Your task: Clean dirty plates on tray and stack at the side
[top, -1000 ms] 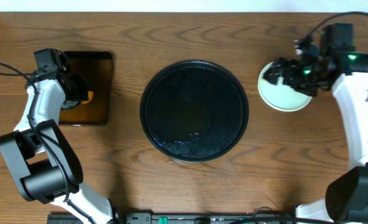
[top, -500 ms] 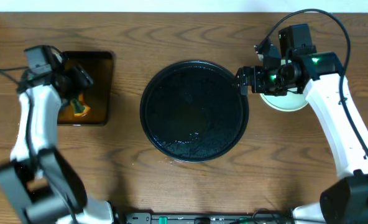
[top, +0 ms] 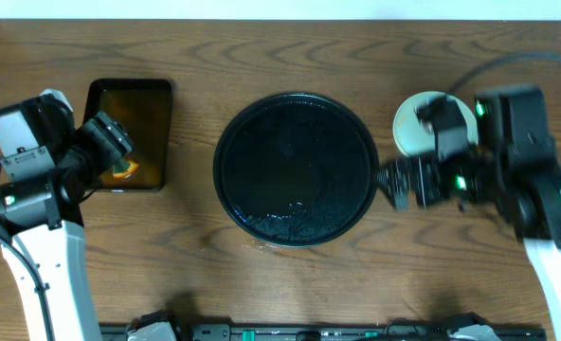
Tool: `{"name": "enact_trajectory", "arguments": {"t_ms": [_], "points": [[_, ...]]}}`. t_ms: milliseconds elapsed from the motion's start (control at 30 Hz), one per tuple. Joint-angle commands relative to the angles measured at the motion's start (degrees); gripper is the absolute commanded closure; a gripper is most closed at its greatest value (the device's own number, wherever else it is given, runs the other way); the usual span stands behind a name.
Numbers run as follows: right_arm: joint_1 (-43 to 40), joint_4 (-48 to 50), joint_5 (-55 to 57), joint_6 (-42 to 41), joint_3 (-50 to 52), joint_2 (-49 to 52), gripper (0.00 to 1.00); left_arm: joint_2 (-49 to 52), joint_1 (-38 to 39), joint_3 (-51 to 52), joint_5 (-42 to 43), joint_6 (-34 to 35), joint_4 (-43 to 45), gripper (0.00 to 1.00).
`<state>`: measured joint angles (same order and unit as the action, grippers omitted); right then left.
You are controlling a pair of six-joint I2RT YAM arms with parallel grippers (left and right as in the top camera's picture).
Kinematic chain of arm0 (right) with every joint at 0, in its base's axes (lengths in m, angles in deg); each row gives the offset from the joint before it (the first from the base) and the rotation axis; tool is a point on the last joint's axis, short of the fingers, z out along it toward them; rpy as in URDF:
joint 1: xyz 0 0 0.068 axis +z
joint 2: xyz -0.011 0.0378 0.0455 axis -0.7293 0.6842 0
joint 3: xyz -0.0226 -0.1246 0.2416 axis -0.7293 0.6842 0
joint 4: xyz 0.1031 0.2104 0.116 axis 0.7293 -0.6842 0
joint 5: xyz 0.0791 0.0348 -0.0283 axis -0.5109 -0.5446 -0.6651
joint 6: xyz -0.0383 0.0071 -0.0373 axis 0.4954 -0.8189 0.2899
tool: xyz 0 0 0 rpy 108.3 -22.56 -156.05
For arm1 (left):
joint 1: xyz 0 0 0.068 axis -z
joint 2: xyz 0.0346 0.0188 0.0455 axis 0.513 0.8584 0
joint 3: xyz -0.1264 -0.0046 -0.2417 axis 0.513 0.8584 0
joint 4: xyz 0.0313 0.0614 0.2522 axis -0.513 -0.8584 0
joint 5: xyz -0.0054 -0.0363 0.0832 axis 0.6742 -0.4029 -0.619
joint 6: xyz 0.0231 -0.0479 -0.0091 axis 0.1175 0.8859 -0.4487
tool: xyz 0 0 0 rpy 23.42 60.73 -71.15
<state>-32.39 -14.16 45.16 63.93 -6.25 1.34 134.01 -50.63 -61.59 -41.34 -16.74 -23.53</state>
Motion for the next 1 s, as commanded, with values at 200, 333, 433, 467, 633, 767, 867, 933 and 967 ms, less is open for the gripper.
{"name": "enact_trajectory", "arguments": {"t_ms": [200, 333, 433, 467, 633, 767, 867, 933, 967], "points": [[1.6, -7.3, 5.2, 1.6, 0.2, -7.8, 0.01, 0.4, 0.0, 0.0, 0.5, -0.3, -0.2, 0.21], [1.6, -7.3, 5.1, 1.2, 0.2, -8.5, 0.01, 0.4, 0.0, 0.0, 0.5, -0.3, -0.2, 0.21], [1.6, -7.3, 5.1, 1.2, 0.2, -8.4, 0.01, 0.4, 0.0, 0.0, 0.5, -0.3, -0.2, 0.21], [1.6, -7.3, 5.1, 1.2, 0.2, -8.4, 0.01, 0.4, 0.0, 0.0, 0.5, -0.3, -0.2, 0.21], [1.6, -7.3, 5.1, 1.2, 0.2, -8.4, 0.01, 0.4, 0.0, 0.0, 0.5, -0.3, -0.2, 0.21], [1.6, -7.5, 5.1, 1.2, 0.2, -8.5, 0.01, 0.4, 0.0, 0.0, 0.5, -0.3, -0.2, 0.21], [1.6, -7.5, 7.3, 1.2, 0.2, -8.4, 0.01, 0.4, 0.0, 0.0, 0.5, -0.3, -0.2, 0.2], [1.6, -7.5, 9.4, 1.3, 1.0, -7.8, 0.01, 0.4, 0.0, 0.0, 0.5, -0.3, -0.2, 0.2], [1.4, -7.3, 10.3, 1.3, 1.6, -7.7, 0.01, 0.4, 0.0, 0.0, 0.5, -0.3, -0.2, 0.2]]}}
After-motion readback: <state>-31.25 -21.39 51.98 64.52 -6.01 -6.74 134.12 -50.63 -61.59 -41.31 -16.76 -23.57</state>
